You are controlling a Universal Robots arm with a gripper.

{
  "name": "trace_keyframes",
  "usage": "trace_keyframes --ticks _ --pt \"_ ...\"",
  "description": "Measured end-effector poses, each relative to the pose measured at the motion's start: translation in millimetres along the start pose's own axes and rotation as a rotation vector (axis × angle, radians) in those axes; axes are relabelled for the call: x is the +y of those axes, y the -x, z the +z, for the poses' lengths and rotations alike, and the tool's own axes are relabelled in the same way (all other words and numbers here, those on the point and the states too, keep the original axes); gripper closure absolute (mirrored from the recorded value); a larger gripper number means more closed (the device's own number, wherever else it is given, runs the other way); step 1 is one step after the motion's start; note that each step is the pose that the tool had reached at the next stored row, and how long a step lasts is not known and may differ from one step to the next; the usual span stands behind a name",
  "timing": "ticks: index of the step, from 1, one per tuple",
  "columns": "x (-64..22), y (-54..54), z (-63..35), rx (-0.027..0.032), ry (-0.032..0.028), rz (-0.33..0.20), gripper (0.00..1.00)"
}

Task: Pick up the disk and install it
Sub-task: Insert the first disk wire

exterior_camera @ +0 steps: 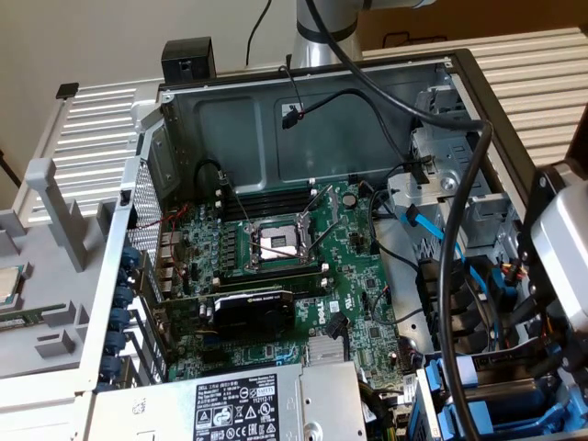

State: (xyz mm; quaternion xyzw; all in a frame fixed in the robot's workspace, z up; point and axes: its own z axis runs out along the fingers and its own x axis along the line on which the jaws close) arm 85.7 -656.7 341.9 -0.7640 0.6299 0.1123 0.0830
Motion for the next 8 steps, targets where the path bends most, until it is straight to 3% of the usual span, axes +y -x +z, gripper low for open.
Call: trace_keyframes --ticks 3,8 --pt "0.0 -0.7 0.9 0.0010 -0.0055 -0.001 0.60" --pt "0.7 -3.2 0.6 0.0013 -0.0063 -0.002 0.60"
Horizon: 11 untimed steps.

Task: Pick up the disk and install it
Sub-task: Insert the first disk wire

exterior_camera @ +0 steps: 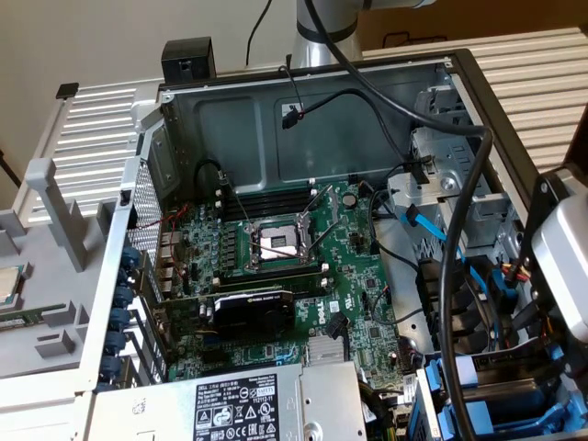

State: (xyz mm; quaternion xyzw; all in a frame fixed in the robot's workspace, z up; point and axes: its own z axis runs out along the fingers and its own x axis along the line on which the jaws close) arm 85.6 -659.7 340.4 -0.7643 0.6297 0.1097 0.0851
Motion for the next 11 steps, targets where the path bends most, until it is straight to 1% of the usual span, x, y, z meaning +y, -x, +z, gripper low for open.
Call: trace_keyframes --ticks 2,11 --pt "0.0 -0.1 0.1 -0.0002 0.0000 0.000 0.60" --pt "-0.1 -0.7 2.1 -0.0088 -0.0016 -0.001 0.60"
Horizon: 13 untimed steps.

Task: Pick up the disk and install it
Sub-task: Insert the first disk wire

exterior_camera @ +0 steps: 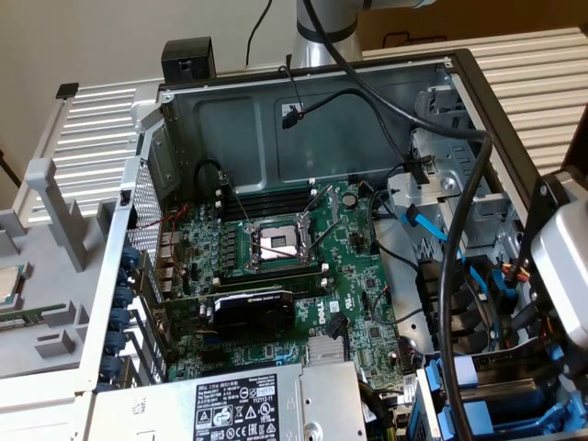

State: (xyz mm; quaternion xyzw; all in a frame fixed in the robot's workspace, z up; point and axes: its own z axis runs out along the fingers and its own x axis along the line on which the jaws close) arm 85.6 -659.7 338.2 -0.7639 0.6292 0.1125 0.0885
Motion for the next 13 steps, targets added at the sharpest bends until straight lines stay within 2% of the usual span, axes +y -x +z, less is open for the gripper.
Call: trace_keyframes --ticks 13 --pt "0.2 -0.9 3.0 -0.0060 -0.0011 0.000 0.60"
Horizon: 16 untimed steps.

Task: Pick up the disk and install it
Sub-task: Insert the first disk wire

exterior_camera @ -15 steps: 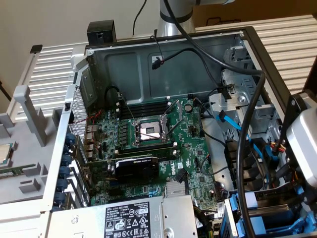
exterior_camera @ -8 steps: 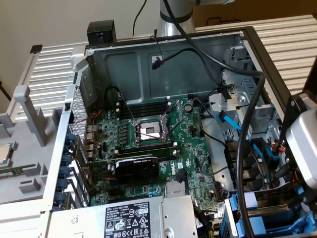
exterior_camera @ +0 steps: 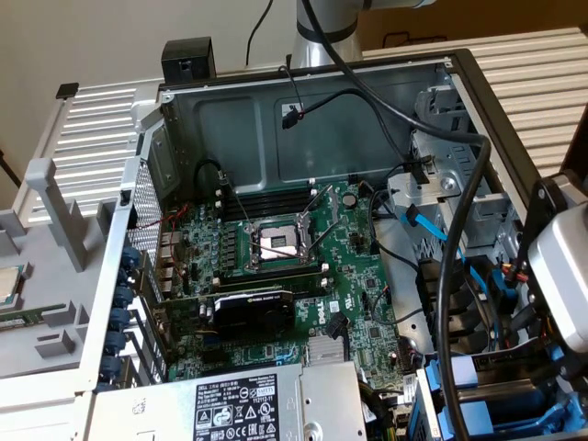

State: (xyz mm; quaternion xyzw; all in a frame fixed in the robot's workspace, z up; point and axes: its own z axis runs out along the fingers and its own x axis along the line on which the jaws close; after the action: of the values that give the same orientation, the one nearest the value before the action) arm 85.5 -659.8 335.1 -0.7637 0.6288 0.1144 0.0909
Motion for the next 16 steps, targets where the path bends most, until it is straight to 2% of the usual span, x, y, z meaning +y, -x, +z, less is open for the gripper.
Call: trace_keyframes --ticks 3,4,16 --pt "0.0 -0.1 0.2 -0.0008 -0.0001 0.000 0.63" --pt "0.0 -0.1 0.2 -0.0009 -0.0002 0.000 0.70" --pt "0.2 -0.6 2.2 -0.0015 -0.0002 0.000 0.70"
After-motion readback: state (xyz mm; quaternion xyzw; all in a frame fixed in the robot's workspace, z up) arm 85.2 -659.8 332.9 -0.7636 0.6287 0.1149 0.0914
